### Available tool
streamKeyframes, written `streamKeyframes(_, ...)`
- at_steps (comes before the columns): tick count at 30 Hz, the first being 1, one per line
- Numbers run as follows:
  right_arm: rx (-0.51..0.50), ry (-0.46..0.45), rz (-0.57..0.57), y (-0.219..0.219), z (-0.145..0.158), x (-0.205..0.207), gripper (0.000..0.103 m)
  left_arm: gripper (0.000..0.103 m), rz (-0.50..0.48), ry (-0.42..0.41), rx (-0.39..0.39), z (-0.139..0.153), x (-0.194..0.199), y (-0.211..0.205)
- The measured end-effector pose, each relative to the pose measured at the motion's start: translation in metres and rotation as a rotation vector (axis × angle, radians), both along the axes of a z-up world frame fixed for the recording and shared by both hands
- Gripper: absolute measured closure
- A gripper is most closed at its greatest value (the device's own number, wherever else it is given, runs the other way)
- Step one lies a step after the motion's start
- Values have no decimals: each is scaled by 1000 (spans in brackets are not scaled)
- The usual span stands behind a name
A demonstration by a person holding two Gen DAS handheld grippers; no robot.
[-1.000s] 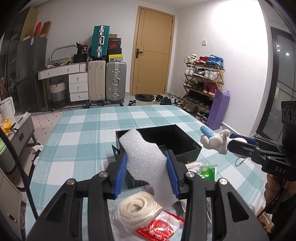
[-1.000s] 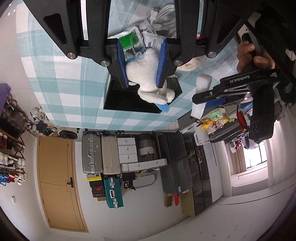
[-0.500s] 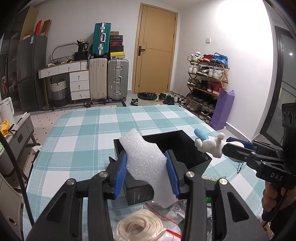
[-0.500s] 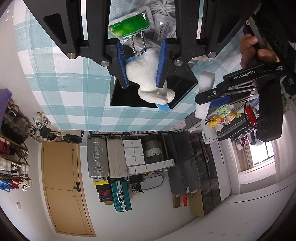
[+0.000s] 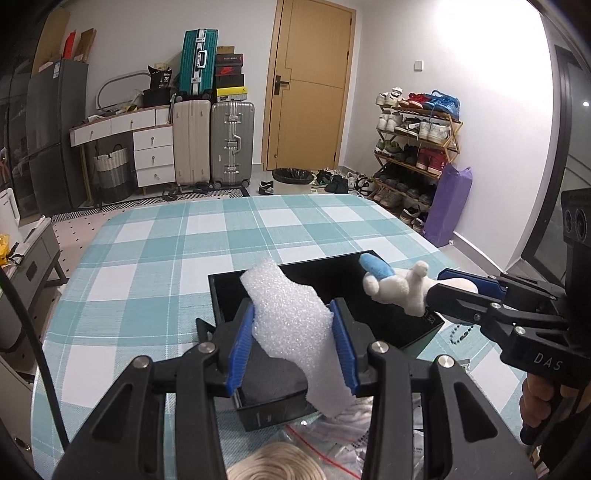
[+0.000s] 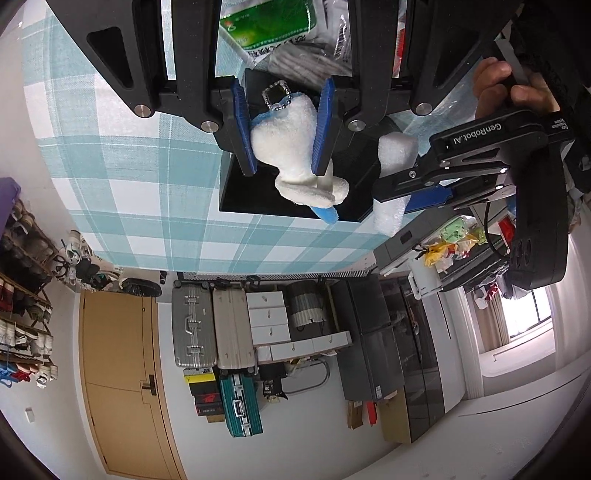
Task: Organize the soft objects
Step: 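Carry the foam sheet with left tool while right tool carries the plush toy over the box, then lower both items into the black box and open both tools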
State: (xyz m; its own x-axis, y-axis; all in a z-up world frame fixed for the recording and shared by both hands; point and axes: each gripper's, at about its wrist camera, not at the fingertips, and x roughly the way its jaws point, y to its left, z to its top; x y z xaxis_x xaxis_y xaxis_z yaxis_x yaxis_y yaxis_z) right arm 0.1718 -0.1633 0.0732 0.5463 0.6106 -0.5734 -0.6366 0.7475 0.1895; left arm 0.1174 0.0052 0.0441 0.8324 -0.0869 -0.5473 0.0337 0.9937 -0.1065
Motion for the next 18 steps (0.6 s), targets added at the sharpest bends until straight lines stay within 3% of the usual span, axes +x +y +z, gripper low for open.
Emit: streamKeyframes(18, -53, 28, 26, 28, -19, 33, 72, 63, -4, 25, 15, -11, 23, -1)
